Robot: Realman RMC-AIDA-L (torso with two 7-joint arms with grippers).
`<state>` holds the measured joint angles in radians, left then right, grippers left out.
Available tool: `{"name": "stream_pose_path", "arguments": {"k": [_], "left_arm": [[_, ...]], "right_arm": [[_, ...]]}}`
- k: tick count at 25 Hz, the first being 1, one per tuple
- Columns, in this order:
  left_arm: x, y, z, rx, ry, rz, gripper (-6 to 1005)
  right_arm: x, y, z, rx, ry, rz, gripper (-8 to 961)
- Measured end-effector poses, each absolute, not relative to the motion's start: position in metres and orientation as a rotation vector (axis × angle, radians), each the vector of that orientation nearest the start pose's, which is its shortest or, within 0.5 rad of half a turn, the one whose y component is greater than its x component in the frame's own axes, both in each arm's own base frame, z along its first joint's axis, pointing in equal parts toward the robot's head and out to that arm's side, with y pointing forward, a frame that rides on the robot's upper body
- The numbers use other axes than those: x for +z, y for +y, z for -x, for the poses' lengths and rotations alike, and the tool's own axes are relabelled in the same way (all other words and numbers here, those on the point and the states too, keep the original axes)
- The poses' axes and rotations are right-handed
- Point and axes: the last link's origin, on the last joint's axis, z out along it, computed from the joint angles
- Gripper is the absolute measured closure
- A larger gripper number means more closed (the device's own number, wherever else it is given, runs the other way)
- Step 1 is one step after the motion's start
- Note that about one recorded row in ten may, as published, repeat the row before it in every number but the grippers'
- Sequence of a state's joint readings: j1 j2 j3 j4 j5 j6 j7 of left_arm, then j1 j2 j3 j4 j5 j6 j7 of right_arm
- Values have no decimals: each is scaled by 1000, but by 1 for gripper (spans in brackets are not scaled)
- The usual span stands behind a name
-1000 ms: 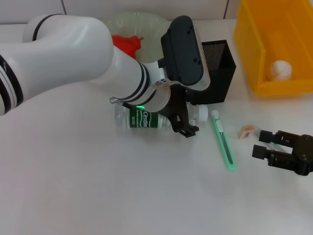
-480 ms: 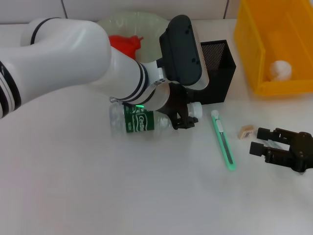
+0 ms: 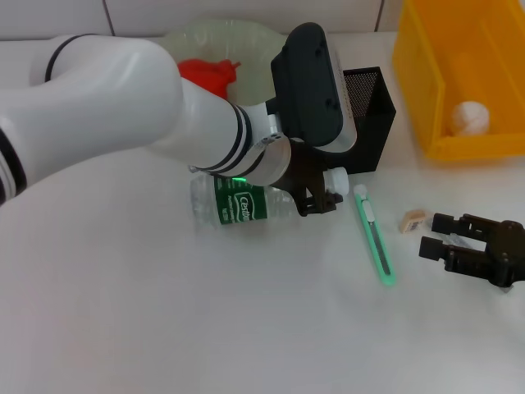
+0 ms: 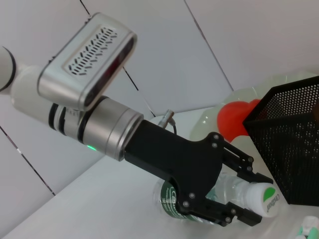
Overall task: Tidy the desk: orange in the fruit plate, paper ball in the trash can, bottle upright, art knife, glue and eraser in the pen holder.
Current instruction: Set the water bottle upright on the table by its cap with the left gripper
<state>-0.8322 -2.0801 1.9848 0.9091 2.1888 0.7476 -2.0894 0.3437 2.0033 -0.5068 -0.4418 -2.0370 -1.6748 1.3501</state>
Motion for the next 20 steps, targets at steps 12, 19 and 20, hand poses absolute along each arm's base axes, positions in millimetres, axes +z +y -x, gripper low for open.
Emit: {"name": "stream_pose_path", "arguments": {"k": [12,19,20], "left_arm": [[-100,360,112,52,101,2759,559],[-70,358,104,-170,-5,2816,559],[-70,358,104,-170,-5,2816,559]], "right_arm": [[9,258,-329,881,1029,2558,233],[6,264,-322,899,1015,2577,233],[6,265,-322,900,1012,2579,233]]}}
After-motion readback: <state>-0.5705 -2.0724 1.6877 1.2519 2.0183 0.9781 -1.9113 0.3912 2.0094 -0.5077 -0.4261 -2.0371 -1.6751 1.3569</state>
